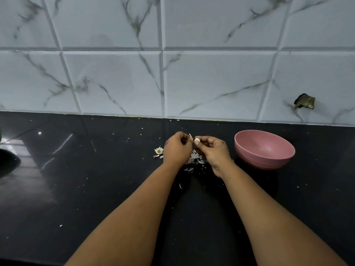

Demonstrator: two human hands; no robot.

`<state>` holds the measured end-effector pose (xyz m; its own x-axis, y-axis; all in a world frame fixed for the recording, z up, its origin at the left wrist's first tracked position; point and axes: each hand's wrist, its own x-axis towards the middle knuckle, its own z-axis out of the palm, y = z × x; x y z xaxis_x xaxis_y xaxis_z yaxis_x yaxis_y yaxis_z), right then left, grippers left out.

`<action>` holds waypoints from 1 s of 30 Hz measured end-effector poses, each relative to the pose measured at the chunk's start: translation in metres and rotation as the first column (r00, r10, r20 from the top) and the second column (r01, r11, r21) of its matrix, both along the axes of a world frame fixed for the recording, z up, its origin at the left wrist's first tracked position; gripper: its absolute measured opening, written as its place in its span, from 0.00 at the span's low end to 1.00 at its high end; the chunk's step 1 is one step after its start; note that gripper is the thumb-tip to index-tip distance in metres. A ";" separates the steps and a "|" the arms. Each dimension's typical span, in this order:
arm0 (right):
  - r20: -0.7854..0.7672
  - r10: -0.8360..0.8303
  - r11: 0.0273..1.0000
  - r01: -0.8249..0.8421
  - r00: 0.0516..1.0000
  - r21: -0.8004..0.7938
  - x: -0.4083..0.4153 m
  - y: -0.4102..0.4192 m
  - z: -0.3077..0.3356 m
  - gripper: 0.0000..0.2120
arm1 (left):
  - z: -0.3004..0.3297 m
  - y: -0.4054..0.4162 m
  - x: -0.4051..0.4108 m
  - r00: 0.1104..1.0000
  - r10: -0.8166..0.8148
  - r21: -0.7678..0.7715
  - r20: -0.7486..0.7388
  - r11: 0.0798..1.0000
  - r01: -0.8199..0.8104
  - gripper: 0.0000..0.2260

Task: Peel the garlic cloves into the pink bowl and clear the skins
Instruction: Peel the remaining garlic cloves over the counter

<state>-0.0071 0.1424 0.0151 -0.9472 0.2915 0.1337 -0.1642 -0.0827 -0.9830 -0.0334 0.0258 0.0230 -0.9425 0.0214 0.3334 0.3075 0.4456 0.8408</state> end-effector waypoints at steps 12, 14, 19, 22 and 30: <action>0.003 -0.141 0.979 0.138 0.990 0.151 0.001 -0.001 0.001 0.03 | 0.001 -0.009 0.000 0.988 0.154 -0.238 0.024 0.961 -0.144 0.08; -0.010 -0.163 0.975 0.162 0.987 0.155 0.001 0.001 0.002 0.03 | 0.001 -0.009 0.000 0.985 0.170 -0.224 0.015 0.961 -0.162 0.14; -0.044 -0.170 0.973 0.175 0.984 0.150 0.000 0.002 0.001 0.01 | 0.001 -0.009 -0.001 0.977 0.201 -0.275 0.064 0.945 -0.177 0.15; -0.057 -0.200 0.963 0.207 0.978 0.173 -0.003 0.003 -0.001 0.04 | -0.001 -0.009 -0.003 0.975 0.204 -0.280 0.086 0.944 -0.173 0.06; -0.038 -0.204 0.964 0.208 0.978 0.167 -0.006 0.003 -0.003 0.09 | -0.001 -0.003 -0.004 0.999 0.045 -0.076 -0.028 0.996 -0.047 0.14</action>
